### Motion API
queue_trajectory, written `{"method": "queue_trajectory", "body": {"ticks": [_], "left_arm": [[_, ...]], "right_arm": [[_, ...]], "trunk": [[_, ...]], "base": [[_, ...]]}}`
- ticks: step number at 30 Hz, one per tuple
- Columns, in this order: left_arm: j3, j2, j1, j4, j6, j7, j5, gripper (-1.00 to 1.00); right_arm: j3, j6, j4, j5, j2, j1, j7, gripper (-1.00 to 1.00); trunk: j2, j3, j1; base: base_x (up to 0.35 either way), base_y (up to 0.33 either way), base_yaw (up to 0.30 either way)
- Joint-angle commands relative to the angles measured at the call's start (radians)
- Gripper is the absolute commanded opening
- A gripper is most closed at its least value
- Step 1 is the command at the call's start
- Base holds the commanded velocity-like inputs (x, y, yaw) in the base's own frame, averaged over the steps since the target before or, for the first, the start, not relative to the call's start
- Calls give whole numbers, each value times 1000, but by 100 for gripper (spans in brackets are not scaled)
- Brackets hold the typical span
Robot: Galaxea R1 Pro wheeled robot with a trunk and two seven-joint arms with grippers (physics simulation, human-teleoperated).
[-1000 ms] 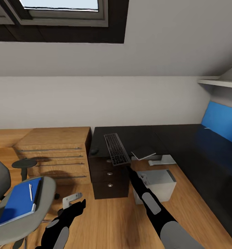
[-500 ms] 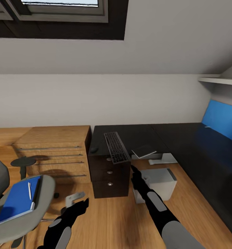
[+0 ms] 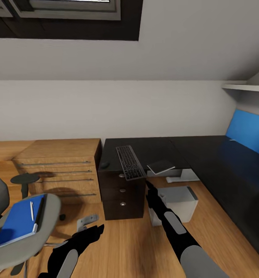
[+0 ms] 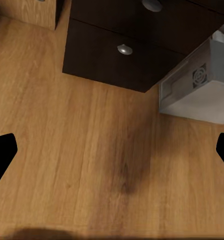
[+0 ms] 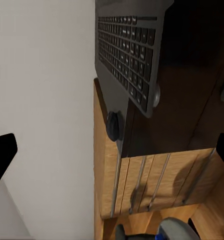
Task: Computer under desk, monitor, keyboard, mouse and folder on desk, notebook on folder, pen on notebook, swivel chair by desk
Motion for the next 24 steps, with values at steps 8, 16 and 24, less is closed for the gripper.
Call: {"method": "queue_trajectory", "body": {"ticks": [8,16,24], "left_arm": [[-3,-2,-1,-2,5,10,9,100],[-6,-2,-1,-2,6,10,9,100],[-7,-3,-1,-2,8,10,8,100]], "right_arm": [[-1,4,-2,-10,0,-1,35,100],[-4,4,-2,-12,0,-1,36,100],[-2,4,-1,-10,0,-1,35,100]], "trunk": [[-57,-26,31],[-113,-51,61],[-169,-76,92]], "base": [[0,0,0],[0,0,0],[0,0,0]]}}
